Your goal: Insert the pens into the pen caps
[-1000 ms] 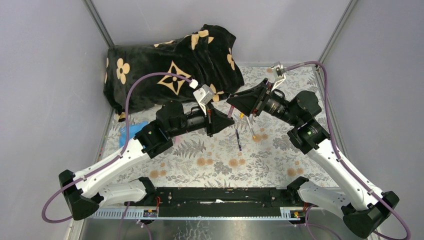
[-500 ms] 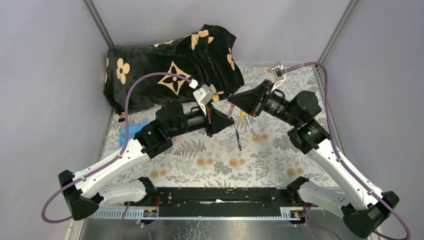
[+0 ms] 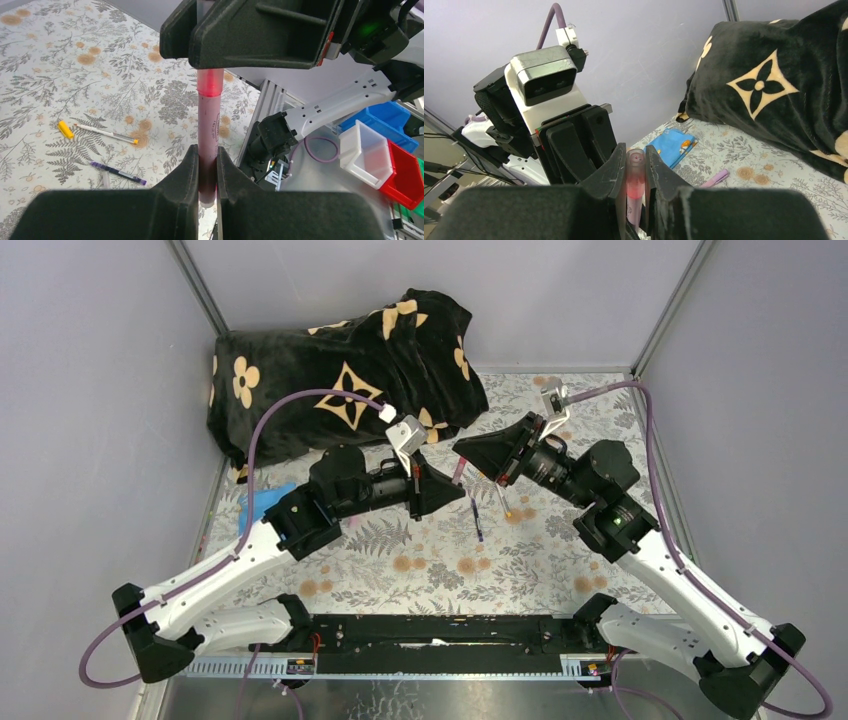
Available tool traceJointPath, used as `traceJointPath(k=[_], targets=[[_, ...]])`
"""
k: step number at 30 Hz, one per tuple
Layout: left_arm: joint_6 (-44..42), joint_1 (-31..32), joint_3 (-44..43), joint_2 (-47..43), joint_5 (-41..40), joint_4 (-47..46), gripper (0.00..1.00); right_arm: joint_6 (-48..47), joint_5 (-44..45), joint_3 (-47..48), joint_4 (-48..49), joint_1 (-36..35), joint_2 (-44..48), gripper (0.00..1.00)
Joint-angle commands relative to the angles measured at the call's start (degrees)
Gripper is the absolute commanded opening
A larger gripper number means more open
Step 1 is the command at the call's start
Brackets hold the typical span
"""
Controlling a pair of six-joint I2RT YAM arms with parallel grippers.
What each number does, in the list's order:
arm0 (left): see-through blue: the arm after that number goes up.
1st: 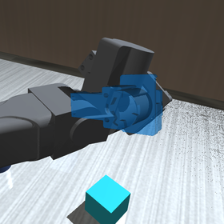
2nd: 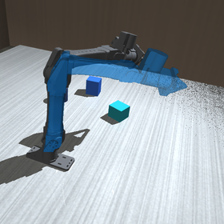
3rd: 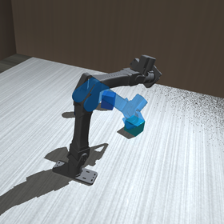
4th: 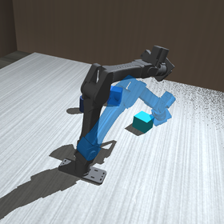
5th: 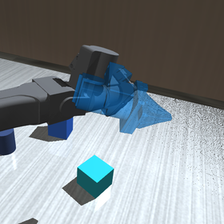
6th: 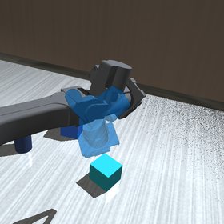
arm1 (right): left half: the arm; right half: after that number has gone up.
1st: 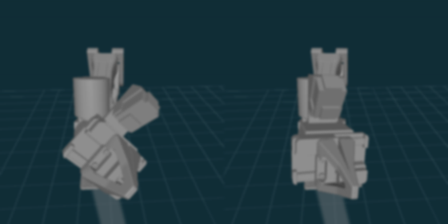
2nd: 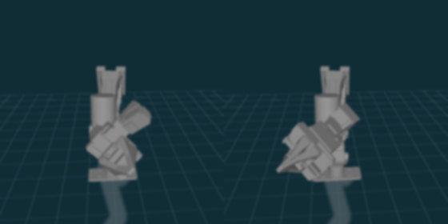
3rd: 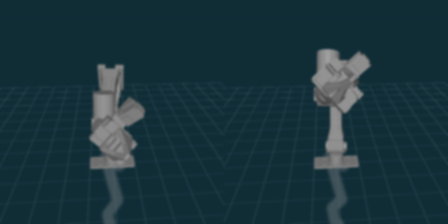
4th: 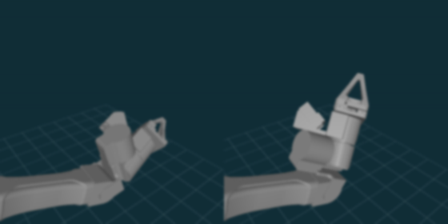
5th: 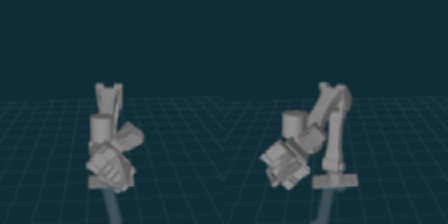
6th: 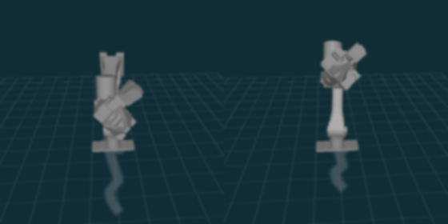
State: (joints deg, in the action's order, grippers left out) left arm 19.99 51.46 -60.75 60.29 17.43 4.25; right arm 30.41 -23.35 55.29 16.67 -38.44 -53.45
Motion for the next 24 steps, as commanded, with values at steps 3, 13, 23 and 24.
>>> traceJointPath(k=[3,13,23,24], targets=[[2.0,-0.1,-6.1,-3.6,-0.8,-16.6,0.00,-6.5,4.3,-3.2,-11.7,-9.4,-0.4,0.00],[1.2,-0.1,-12.0,-2.4,0.9,-17.3,0.00,-6.4,5.0,-6.8,-16.2,-12.5,1.6,0.00],[-1.2,-0.1,-16.7,-1.0,0.4,-17.0,0.00,-7.8,6.4,-10.1,-23.1,-15.7,4.3,0.00],[-1.3,-0.1,-17.0,-0.8,0.4,-17.0,0.00,-7.4,6.4,-10.7,-23.1,-16.0,4.6,0.00]])
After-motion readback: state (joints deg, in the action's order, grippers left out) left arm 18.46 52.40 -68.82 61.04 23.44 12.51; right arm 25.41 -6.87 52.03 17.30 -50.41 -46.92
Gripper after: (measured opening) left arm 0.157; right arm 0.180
